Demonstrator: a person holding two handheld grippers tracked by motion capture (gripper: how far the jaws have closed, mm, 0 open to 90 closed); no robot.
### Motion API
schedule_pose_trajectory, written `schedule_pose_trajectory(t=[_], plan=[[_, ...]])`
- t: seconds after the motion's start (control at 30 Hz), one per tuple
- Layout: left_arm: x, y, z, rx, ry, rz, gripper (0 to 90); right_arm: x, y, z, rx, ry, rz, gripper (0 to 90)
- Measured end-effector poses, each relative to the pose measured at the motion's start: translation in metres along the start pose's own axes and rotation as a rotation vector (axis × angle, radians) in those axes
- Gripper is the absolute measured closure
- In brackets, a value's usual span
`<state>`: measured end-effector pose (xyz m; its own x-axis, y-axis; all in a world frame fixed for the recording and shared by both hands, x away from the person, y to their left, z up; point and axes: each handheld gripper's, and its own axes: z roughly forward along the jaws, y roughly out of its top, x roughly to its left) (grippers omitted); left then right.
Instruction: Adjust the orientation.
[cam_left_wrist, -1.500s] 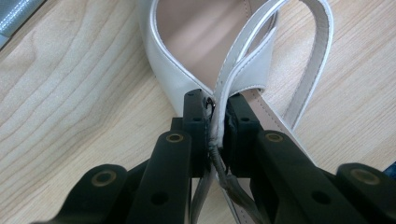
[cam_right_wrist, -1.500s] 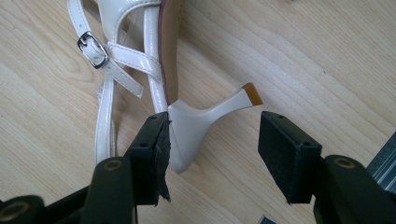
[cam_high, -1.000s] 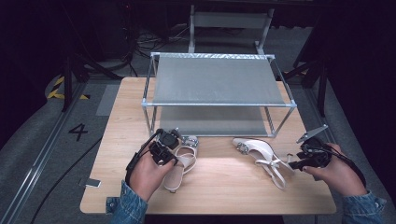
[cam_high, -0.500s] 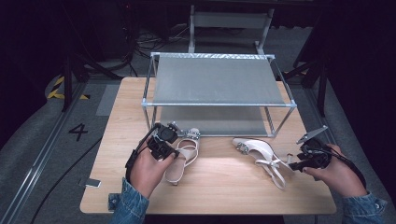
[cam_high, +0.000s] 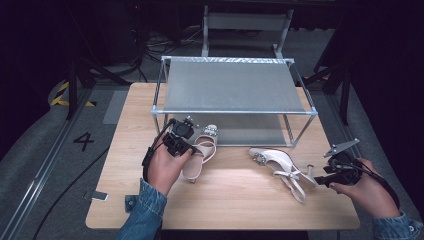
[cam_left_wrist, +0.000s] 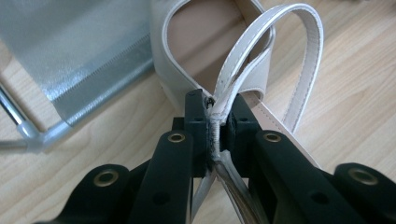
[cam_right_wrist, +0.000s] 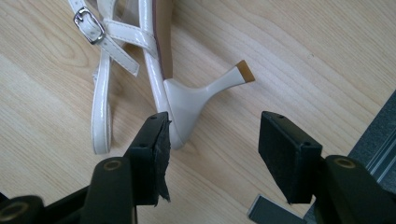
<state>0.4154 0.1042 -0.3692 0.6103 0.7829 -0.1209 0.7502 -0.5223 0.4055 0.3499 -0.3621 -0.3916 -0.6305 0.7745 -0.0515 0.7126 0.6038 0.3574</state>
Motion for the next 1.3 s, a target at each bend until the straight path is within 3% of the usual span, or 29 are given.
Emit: schedule_pose_trajectory(t=[0.23,0.43,0.97,1.23,1.3], plan=[[0.005,0.015,0.009,-0.005,0.004,-0.023,82.2,-0.001,-0.010,-0.003,-0.006,-0.011,0.016,45.3],[0.004,0.025,0.011,-0.035,0.018,-0.013,82.1,-0.001,-0.019,-0.009,-0.020,-0.029,0.032,45.4],[-0.004,0.030,0.023,-0.127,0.113,-0.024,81.9,0.002,-0.021,-0.011,-0.026,-0.039,0.019,45.4],[-0.013,0.029,0.031,-0.174,0.210,-0.059,79.5,0.005,-0.021,-0.015,-0.039,-0.053,0.008,45.4],[-0.016,0.029,0.033,-0.167,0.235,-0.043,78.3,0.006,-0.021,-0.015,-0.039,-0.055,0.004,45.4]])
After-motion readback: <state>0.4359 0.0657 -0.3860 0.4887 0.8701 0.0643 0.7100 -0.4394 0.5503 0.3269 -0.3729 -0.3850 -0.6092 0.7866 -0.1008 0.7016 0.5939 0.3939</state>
